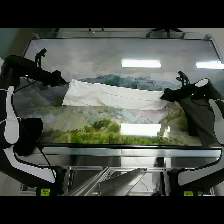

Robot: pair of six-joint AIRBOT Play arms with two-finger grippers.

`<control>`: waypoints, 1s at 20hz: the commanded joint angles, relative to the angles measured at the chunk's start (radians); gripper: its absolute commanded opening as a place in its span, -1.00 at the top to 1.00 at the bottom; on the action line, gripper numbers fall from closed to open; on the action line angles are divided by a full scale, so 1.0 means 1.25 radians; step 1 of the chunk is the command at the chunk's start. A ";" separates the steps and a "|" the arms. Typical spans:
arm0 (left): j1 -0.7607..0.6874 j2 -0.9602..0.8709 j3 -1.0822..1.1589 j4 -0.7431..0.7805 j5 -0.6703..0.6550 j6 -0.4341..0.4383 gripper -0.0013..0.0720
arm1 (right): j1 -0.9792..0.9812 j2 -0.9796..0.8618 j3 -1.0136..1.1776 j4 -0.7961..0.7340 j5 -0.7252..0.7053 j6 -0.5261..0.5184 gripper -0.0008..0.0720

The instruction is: Fold the shirts.

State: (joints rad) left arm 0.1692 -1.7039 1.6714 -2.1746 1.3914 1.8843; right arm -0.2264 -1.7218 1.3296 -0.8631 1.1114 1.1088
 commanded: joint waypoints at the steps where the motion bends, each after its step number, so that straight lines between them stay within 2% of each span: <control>1: -0.089 -0.002 -0.001 -0.002 -0.021 0.001 0.91 | 0.004 0.061 0.056 0.006 0.074 -0.010 0.92; 4: -0.243 -0.045 -0.001 -0.002 -0.114 -0.006 0.91 | 0.004 0.106 0.142 0.019 0.185 0.005 0.92; 7: -0.395 -0.154 0.037 -0.002 -0.220 -0.057 0.91 | 0.004 0.142 0.183 0.082 0.243 0.004 0.92; 11: -0.545 -0.350 0.262 -0.019 -0.234 -0.092 0.91 | 0.005 0.153 0.240 0.201 0.314 -0.002 0.92; 14: -0.589 -0.439 0.360 -0.021 -0.241 -0.143 0.91 | 0.004 0.153 0.269 0.242 0.315 -0.007 0.92; 20: -0.583 -0.438 0.298 -0.132 -0.326 -0.150 0.91 | 0.005 0.146 0.299 0.254 0.288 -0.010 0.92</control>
State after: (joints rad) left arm -0.5529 -2.2410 2.0449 -2.2734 1.0416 1.7088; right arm -0.2214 -1.5337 1.6901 -0.5652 1.4788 1.0992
